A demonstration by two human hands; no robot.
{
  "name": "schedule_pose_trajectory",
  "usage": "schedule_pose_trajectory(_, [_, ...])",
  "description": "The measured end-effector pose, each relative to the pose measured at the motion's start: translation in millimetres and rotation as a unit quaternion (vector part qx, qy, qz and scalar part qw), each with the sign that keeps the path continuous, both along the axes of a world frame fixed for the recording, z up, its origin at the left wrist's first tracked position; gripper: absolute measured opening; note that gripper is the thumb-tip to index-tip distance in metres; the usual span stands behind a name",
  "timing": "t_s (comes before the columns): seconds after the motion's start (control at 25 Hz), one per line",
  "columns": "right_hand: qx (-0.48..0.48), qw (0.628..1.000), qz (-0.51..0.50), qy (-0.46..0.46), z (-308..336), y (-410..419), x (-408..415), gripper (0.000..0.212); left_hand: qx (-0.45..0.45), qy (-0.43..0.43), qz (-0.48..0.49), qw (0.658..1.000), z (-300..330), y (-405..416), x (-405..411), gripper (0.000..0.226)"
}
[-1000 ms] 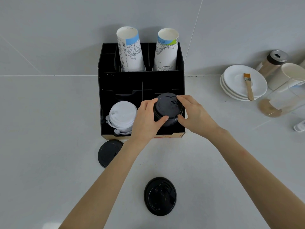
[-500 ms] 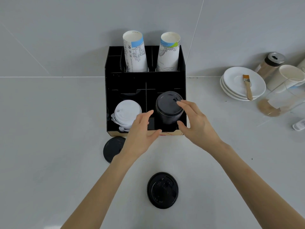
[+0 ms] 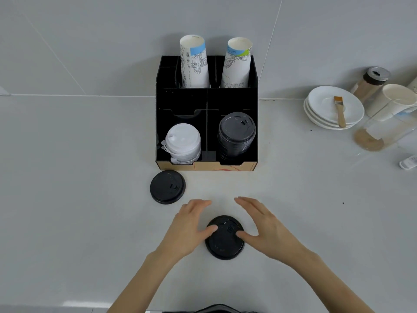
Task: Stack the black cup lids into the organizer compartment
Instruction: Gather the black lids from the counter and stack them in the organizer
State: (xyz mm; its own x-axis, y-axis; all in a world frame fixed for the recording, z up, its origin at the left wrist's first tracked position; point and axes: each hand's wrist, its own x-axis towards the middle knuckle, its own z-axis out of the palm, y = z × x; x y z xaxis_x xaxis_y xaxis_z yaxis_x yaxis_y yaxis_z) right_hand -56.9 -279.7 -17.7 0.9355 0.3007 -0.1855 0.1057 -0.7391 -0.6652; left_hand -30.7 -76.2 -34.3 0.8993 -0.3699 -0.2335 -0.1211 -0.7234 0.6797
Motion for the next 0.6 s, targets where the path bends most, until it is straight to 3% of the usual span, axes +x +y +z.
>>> schedule_pose_trajectory(0.24, [-0.042,0.997,0.052,0.045,-20.8,6.0,-20.0,0.072,0.069,0.019,-0.038,0.997,-9.9,-6.1,-20.5,0.062])
schedule_pose_trajectory(0.6, [-0.023,0.998,0.033,0.041,-22.5,7.3,-18.7,0.069,0.072,0.023,-0.062,0.995,-11.0,-6.1,-20.5,0.066])
